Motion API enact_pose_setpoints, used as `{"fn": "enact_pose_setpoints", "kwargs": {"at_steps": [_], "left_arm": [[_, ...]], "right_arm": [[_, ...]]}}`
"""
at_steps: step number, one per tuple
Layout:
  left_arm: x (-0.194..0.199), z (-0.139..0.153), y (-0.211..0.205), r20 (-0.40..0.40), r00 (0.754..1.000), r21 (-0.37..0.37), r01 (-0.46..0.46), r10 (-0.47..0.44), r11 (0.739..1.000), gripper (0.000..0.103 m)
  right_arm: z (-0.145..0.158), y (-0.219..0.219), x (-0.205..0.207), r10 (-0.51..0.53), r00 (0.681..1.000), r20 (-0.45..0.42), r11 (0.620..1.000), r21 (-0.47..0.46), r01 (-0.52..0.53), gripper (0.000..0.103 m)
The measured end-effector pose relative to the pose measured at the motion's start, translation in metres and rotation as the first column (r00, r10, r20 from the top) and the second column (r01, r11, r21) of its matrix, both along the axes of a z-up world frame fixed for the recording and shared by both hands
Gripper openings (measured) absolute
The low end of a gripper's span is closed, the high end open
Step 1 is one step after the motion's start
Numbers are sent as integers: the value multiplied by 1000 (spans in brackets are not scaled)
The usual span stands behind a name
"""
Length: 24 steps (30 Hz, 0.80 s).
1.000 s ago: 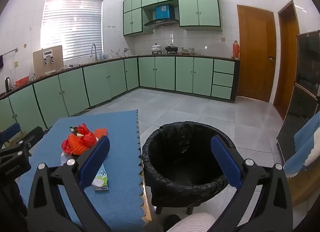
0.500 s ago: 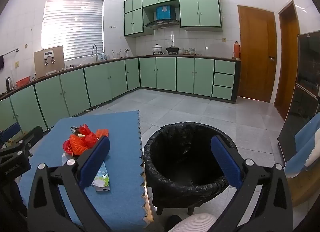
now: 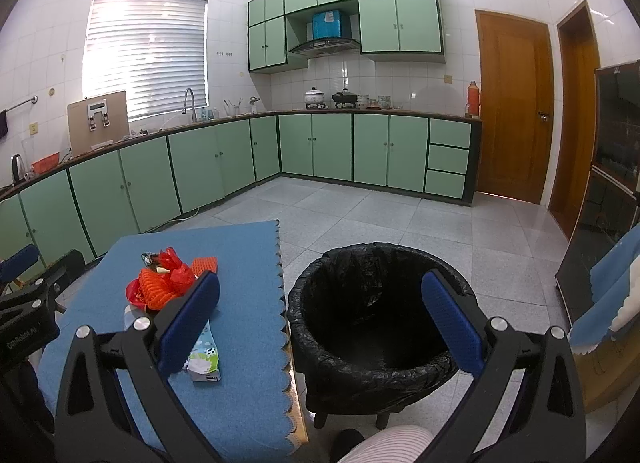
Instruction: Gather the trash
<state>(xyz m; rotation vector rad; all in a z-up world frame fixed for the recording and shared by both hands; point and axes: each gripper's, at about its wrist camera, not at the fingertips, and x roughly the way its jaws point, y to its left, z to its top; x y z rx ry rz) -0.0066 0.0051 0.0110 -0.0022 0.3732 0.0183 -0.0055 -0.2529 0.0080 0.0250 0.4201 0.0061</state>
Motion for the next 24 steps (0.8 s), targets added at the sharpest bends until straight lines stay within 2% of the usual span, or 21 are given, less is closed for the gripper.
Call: {"fn": "enact_pose_setpoints", "kwargs": {"at_steps": [24], "left_arm": [[0,-1,-2,3,1000,2,-4,4,1000,97]], "right_arm": [[0,1,1,0,1000,-3,1000,4,0,98]]}}
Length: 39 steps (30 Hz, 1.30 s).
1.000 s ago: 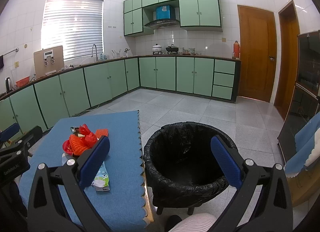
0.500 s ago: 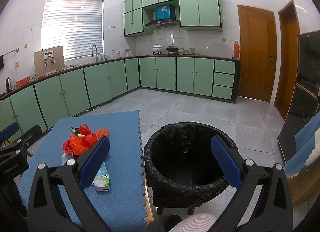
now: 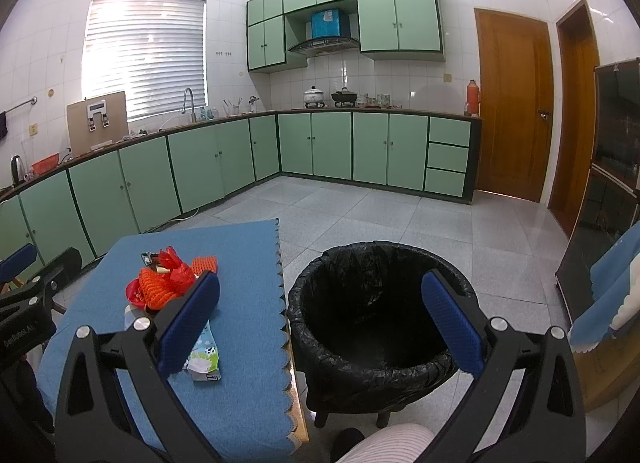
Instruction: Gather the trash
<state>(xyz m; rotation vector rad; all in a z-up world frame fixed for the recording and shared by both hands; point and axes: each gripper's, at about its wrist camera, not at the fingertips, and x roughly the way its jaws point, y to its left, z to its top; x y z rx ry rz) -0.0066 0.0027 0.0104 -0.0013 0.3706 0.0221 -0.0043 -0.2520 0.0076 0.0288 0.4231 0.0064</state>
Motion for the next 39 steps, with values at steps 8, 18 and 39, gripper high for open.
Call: {"fn": "enact_pose_setpoints", "kwargs": {"at_steps": [8,18,39], "left_arm": [[0,-1,0,0,1000,0,0,0,1000,97],[6,-5,3,-25,1000,-7,-14,14,1000,97],[14,-9,24,-88,995,-32,-57,54,998,97]], "right_arm": [[-1,1,1,-1,1000,3,1000,2,1,98],[-1,-1,1,0,1000,-1,1000,4,0,98],[-12,27,17,65,997,-48,998,19,-64,98]]}}
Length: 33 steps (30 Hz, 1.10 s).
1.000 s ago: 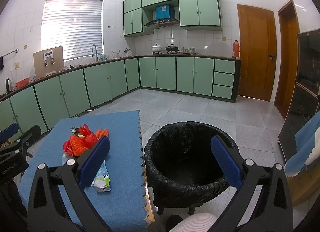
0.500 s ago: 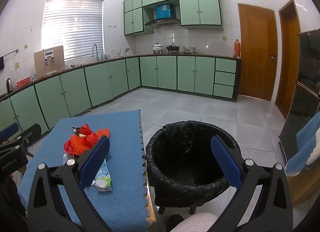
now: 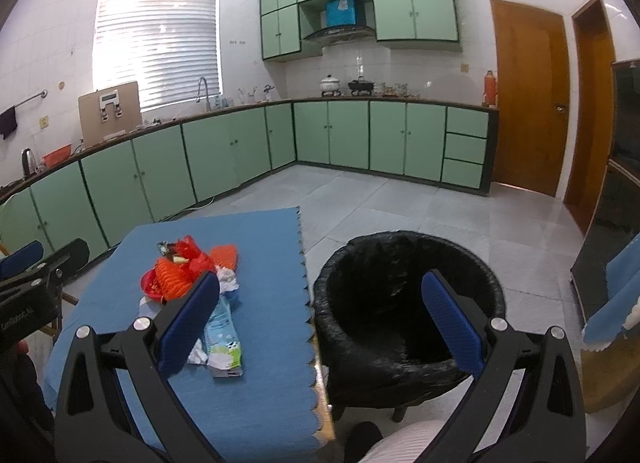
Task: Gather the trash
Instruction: 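Grasp the milk carton with the right tool while the left tool grasps the maroon scouring pad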
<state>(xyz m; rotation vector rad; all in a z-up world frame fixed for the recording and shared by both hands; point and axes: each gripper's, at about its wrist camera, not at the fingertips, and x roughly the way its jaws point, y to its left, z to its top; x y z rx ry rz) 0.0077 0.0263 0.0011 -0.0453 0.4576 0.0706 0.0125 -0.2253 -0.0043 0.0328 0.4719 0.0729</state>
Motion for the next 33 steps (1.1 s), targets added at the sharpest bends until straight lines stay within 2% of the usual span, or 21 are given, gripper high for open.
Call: {"fn": "enact_pose_setpoints", "kwargs": {"at_steps": [7,15,29,33], "left_arm": [[18,-20,30,-105,992,-20,-68,65,998,97],[35,-42,64,-189,975,-27,-125,117,992,97],[60,-102,111,-370,912,-2,-193,178,981,97],[67,-118,119,-398,901,4,-186,173,982,97]], "right_arm": [[-24,30,23,64,995,-77,998,9,-63,98],[-52,61,46,124,979,-163,992,3,-125,98],[-122,112,86,215,916,-340,974,4,-227,98],[-134,116,90,223,902,-369,971,1,-240,94]]}}
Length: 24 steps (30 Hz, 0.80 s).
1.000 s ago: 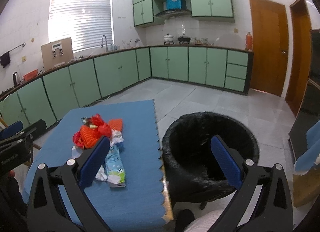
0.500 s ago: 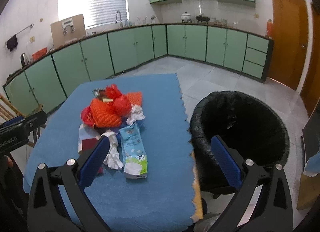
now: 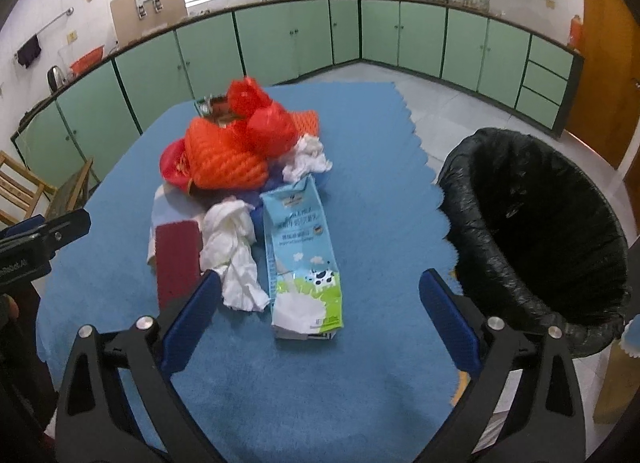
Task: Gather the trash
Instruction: 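Grasp the milk carton with the right tool while the left tool grasps the maroon scouring pad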
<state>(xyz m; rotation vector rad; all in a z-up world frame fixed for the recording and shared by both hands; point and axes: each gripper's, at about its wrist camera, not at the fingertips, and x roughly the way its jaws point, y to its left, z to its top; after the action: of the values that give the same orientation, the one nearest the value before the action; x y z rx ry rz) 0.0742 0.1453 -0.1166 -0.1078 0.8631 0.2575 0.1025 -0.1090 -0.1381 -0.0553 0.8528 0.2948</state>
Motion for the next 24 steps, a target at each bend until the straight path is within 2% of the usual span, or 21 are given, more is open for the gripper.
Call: {"fn": "enact_pose_setpoints", "kwargs": {"at_steps": [5,15,21,24], "left_arm": [[6,-25,10,-52,999,-19,13,-14,1000,97],[8,-41,10,-67,997,-25,38,-40,999,94],[11,-42,7,-66,997,-24,42,-44,999,94],[12,-42,5,-66,997,-28,44,-46,999,94]], "right_arm": [[-15,5,8,15,999,-46,1000,-9,-15,80],[-37,10,28,27,995,-96,1000,-7,-28,71],[-46,18,42,45,991,-126,999,2,-45,70],[-53,21,45,50,989,-142,999,-7,-52,62]]}}
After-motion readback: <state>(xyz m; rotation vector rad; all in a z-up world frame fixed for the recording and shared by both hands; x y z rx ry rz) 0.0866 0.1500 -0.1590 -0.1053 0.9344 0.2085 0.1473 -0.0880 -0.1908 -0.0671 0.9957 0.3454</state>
